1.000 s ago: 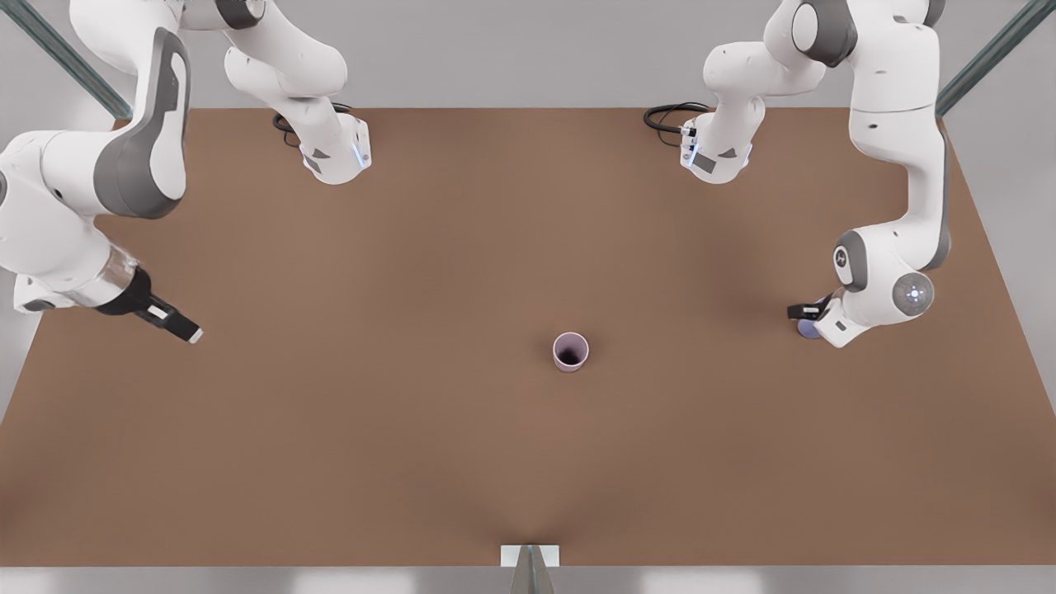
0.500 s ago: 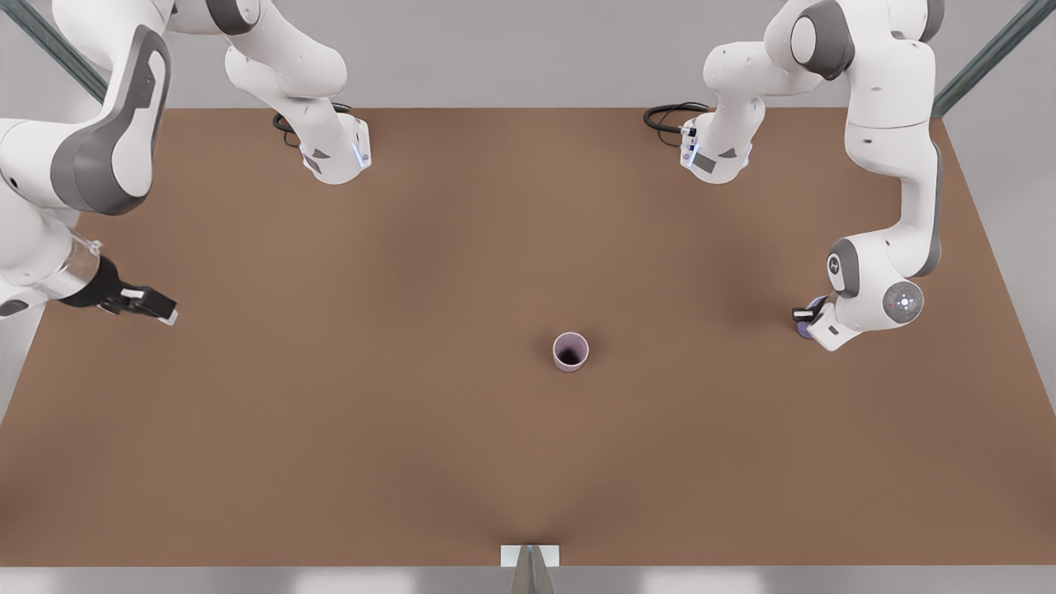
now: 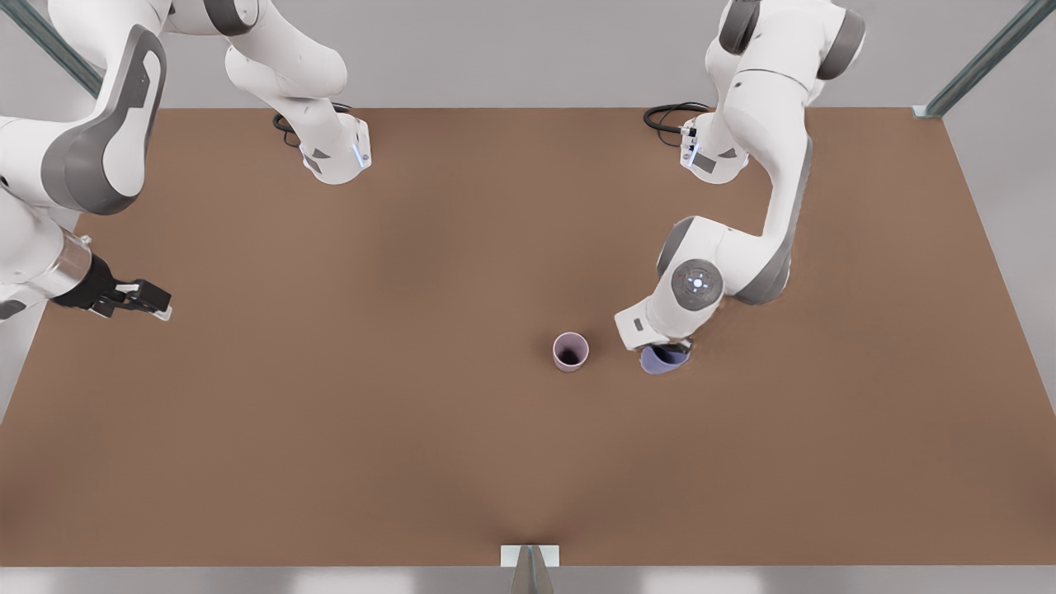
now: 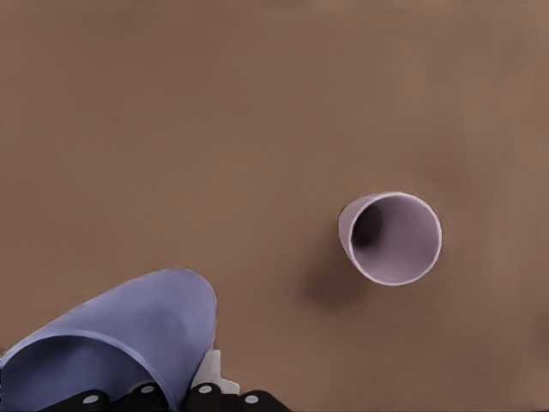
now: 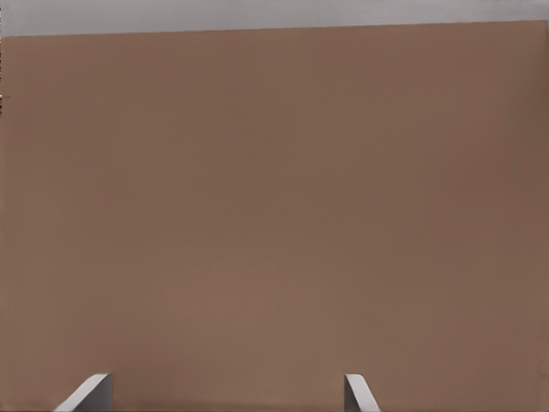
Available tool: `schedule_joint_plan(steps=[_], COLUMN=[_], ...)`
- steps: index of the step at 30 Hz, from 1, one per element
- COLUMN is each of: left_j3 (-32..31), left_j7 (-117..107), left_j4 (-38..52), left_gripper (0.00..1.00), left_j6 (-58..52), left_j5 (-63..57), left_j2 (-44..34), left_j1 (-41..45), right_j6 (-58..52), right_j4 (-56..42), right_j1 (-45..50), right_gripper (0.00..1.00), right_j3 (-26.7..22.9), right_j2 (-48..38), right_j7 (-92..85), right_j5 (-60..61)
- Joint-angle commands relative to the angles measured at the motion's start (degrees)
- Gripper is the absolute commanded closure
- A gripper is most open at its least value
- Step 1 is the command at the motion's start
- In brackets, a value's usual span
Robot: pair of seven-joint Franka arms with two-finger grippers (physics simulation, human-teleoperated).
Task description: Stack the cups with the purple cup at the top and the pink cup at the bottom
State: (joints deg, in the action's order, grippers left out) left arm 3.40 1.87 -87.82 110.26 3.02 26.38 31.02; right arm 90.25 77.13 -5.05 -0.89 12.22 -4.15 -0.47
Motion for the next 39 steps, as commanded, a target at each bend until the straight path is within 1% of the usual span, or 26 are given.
schedule_joint_plan(steps=[1,4,6,10,16,31,32,34,35,36,38,39], left_j3=[-1.99,-2.08,-2.00,-1.99,-1.73,-1.47,-1.47,-1.47,-1.47,-1.47,-1.47,-1.47], left_j7=[-26.12,-26.21,-26.39,-26.91,-28.06,-28.58,-28.58,-28.67,-28.58,-28.58,-28.58,-28.50], left_j4=[4.93,11.00,13.20,15.48,16.63,16.54,16.54,16.54,16.45,16.45,16.45,16.45], left_gripper=[0.79,0.79,0.79,0.79,0.79,0.79,0.76,0.56,0.50,0.46,0.45,0.43], left_j6=[-8.57,-8.57,-8.48,-7.69,-4.61,-1.97,-1.97,-1.97,-1.97,-1.97,-1.97,-1.97], left_j5=[1.37,-0.29,-2.23,-2.23,-2.67,-2.49,-2.49,-2.40,-2.40,-2.49,-2.41,-2.40], left_j2=[2.53,5.61,7.81,10.80,12.64,15.89,15.98,16.33,16.33,16.33,16.33,16.33], left_j1=[1.85,6.77,8.53,10.02,10.02,10.02,10.02,10.02,9.94,10.02,9.94,9.94], right_j6=[0.10,0.10,0.01,0.01,0.01,0.19,0.19,0.19,0.19,0.19,0.19,0.19], right_j4=[-0.05,-0.05,-0.05,-0.14,-0.14,-0.49,-0.49,-0.49,-0.49,-0.49,-0.49,-0.49], right_j1=[-0.05,0.22,-0.05,0.22,0.13,0.04,0.13,0.04,0.04,0.04,0.04,0.04], right_gripper=[0.00,0.00,0.00,0.00,0.00,0.00,0.00,0.00,0.00,0.00,0.00,0.00], right_j3=[0.01,0.01,0.01,0.01,0.01,0.01,0.01,0.01,0.01,0.01,0.01,0.10], right_j2=[0.00,0.61,0.61,0.52,0.52,0.61,0.61,0.61,0.61,0.61,0.61,0.61], right_j7=[-6.75,-6.66,-6.66,-6.66,-6.66,-6.66,-6.66,-6.66,-6.66,-6.66,-6.66,-6.66], right_j5=[0.03,0.30,0.21,1.00,1.00,0.91,0.91,0.91,0.91,0.91,0.91,0.83])
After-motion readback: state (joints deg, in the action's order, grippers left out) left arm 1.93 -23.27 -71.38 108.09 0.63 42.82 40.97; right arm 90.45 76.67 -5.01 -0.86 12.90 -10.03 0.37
